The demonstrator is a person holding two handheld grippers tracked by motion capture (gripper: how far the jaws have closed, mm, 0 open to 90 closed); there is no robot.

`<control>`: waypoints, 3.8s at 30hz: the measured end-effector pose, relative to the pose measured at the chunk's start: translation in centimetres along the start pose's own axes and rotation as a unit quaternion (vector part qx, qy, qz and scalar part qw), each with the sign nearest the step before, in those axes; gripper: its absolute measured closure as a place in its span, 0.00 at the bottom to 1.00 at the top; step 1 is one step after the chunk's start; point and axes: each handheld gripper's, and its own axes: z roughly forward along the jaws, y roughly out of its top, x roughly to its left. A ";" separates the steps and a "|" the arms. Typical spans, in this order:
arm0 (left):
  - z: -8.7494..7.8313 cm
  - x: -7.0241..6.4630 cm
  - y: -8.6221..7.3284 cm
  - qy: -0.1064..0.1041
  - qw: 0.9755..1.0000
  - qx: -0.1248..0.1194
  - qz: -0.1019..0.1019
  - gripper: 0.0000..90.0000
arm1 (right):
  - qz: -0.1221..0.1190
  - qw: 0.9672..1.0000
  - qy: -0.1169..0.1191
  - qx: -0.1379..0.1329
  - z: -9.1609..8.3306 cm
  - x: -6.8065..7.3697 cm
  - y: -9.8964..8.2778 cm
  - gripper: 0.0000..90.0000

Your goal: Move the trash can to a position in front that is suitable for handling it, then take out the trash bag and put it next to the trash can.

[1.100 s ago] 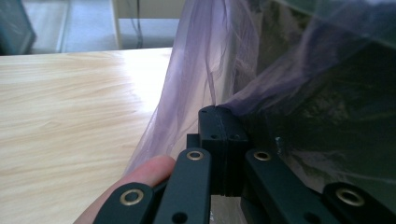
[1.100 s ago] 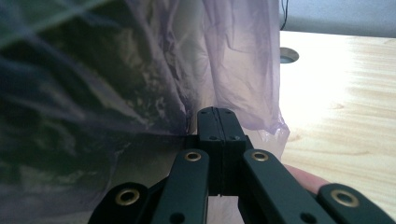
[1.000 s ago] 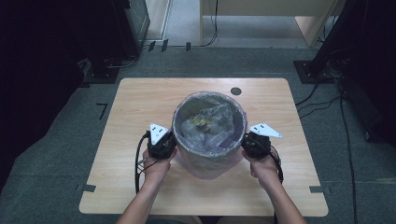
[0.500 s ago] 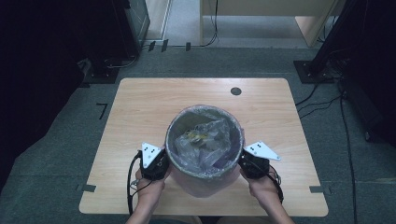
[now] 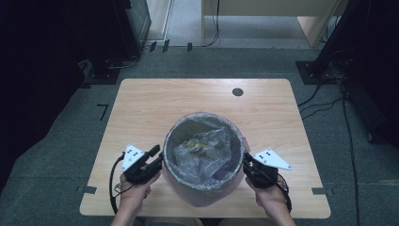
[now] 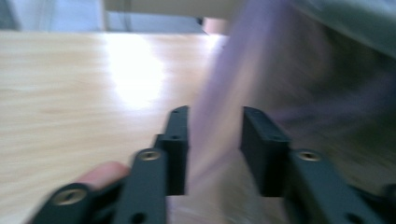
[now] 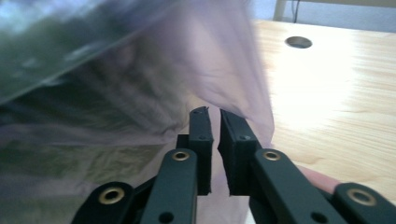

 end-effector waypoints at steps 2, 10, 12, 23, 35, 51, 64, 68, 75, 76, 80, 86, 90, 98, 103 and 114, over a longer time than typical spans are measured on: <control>0.0 1.6 -0.1 0.020 0.999 0.012 -0.023 0.49 | 0.004 1.000 -0.008 0.001 -0.5 -1.4 -0.1 0.79; -0.4 4.0 0.0 0.015 0.998 0.007 -0.059 0.44 | 0.039 0.999 -0.002 -0.009 -1.2 -4.1 -0.1 0.62; -0.5 4.5 0.0 0.014 0.998 0.009 -0.056 0.43 | 0.044 0.999 -0.003 -0.007 -1.3 -4.6 -0.1 0.58; 1.1 7.8 -2.5 0.077 0.993 0.071 -0.063 0.44 | 0.077 0.995 -0.050 0.041 0.5 -7.9 -3.0 0.54; 3.2 8.1 -5.7 0.103 0.984 0.141 0.016 0.44 | 0.057 0.988 -0.094 0.113 3.4 -10.0 -6.8 0.48; 4.3 5.4 -6.7 0.096 0.979 0.148 0.097 0.42 | 0.013 0.989 -0.091 0.117 3.9 -9.1 -7.5 0.37; 4.4 2.3 -5.7 0.004 0.990 0.116 0.080 0.40 | 0.008 0.989 -0.082 0.119 3.9 -9.0 -7.5 0.36; 3.3 2.2 -4.5 -0.023 0.997 0.061 0.046 0.40 | 0.007 0.990 -0.082 0.119 3.9 -9.0 -7.5 0.36; 2.0 2.3 -3.2 -0.050 0.999 0.003 0.008 0.40 | 0.003 0.990 -0.077 0.121 3.9 -8.8 -7.5 0.35; 1.8 2.3 -3.0 -0.055 0.998 -0.005 0.004 0.40 | 0.002 0.990 -0.074 0.122 3.9 -8.7 -7.5 0.35; 1.0 2.0 -2.2 -0.069 0.997 -0.031 -0.011 0.40 | -0.008 0.990 -0.062 0.125 4.0 -8.2 -7.5 0.34; -0.1 1.3 -1.0 -0.087 0.994 -0.059 -0.023 0.40 | -0.018 0.991 -0.047 0.126 4.2 -7.1 -7.5 0.34; -0.2 1.0 -0.8 -0.094 0.993 -0.062 -0.024 0.40 | -0.026 0.991 -0.039 0.126 4.5 -6.1 -7.5 0.34; -0.5 0.9 -0.5 -0.110 0.991 -0.071 -0.040 0.40 | -0.061 0.990 0.015 0.126 5.0 -3.2 -7.6 0.34; -0.8 1.2 -0.2 -0.115 0.989 -0.078 -0.049 0.40 | -0.035 0.990 0.066 0.117 4.9 -2.7 -7.5 0.35; -1.6 1.3 0.5 -0.115 0.987 -0.101 -0.054 0.39 | 0.031 0.995 0.087 0.024 2.9 -2.2 -5.7 0.37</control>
